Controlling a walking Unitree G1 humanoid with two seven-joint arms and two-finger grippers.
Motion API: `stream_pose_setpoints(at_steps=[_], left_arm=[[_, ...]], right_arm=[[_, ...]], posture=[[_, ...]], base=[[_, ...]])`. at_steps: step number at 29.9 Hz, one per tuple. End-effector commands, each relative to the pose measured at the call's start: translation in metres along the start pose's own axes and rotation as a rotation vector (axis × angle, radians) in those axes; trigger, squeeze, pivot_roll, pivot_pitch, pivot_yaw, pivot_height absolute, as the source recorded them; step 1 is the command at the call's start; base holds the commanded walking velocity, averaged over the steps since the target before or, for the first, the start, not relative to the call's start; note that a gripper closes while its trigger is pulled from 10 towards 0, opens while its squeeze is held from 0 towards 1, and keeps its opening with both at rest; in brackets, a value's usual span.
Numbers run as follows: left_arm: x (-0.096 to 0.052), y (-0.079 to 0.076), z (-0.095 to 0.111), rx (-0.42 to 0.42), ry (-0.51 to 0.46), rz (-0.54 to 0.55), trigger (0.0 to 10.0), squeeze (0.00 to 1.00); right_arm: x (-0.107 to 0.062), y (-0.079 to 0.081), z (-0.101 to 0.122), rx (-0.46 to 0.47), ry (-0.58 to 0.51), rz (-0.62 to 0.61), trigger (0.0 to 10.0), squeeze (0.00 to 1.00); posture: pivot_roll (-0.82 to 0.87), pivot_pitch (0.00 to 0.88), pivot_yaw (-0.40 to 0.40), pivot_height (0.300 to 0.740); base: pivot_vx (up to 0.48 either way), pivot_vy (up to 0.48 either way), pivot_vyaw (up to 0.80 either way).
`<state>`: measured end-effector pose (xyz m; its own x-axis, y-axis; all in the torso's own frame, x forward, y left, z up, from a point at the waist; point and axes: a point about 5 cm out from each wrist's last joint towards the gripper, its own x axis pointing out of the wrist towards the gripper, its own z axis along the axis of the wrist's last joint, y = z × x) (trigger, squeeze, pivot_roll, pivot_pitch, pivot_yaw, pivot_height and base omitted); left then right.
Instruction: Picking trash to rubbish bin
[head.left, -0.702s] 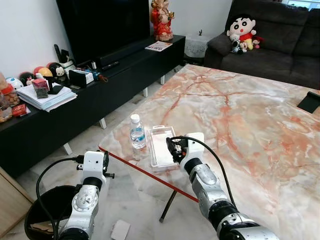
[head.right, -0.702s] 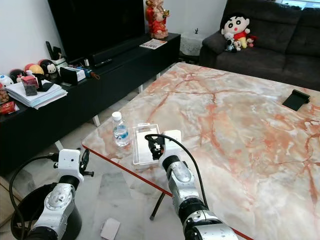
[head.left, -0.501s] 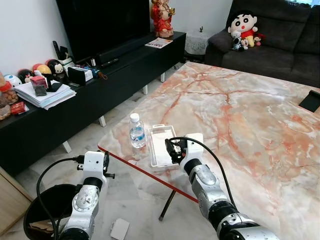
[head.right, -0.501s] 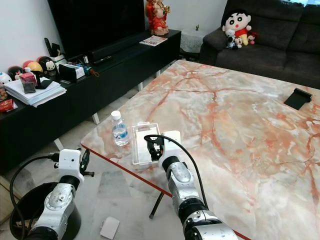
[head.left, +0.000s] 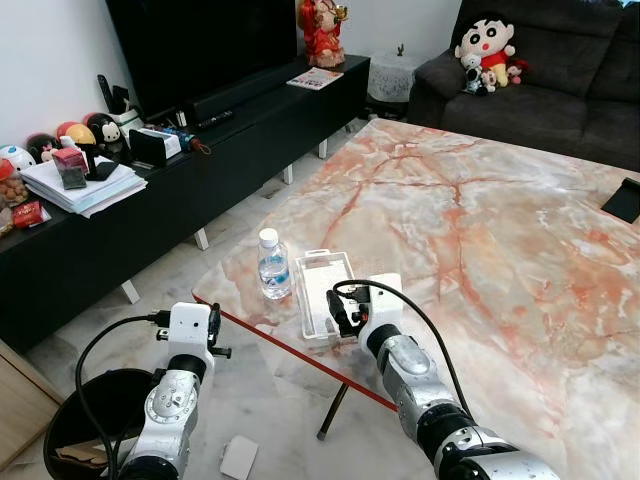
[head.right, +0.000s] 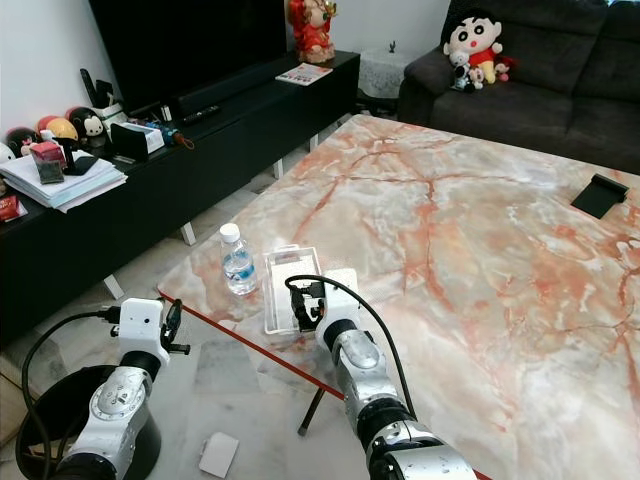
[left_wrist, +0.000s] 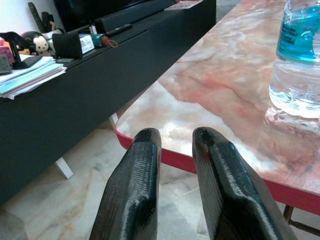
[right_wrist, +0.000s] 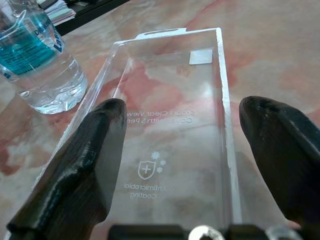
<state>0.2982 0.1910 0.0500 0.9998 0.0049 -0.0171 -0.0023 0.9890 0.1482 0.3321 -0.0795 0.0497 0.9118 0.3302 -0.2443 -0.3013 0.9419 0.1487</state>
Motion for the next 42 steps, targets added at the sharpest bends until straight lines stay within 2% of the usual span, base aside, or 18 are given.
stream_pose_setpoints(at_steps=[1,12,28,29,30,42], left_arm=[[-0.001,-0.001,-0.002,-0.013,0.016,-0.005,10.0,0.00],[0.000,-0.003,-0.003,-0.024,0.028,-0.032,10.0,0.00],[0.002,-0.004,-0.002,-0.029,0.027,-0.046,10.0,0.00],[0.002,-0.004,-0.002,-0.029,0.027,-0.047,10.0,0.00],[0.002,-0.004,-0.001,-0.029,0.026,-0.049,10.0,0.00],[0.003,-0.004,0.000,-0.031,0.025,-0.057,10.0,0.00]], right_arm=[[0.002,0.001,0.003,-0.014,0.007,-0.002,10.0,0.00],[0.004,-0.001,0.007,-0.005,0.010,-0.035,10.0,0.00],[0.002,-0.006,-0.004,-0.033,0.091,-0.079,9.8,0.00],[0.002,-0.006,-0.004,-0.036,0.091,-0.076,7.7,0.00],[0.002,-0.005,-0.004,-0.043,0.093,-0.070,0.0,0.00],[0.002,-0.001,-0.004,-0.061,0.089,-0.045,0.0,0.00]], posture=[[0.04,0.000,-0.001,0.740],[0.05,0.000,0.002,0.740],[0.05,0.000,0.003,0.740],[0.05,0.000,0.003,0.740],[0.05,0.000,0.005,0.740],[0.05,0.000,0.005,0.740]], base=[[0.000,0.000,0.00],[0.000,0.000,0.00],[0.000,0.000,0.00],[0.000,0.000,0.00],[0.000,0.000,0.00],[0.000,0.000,0.00]])
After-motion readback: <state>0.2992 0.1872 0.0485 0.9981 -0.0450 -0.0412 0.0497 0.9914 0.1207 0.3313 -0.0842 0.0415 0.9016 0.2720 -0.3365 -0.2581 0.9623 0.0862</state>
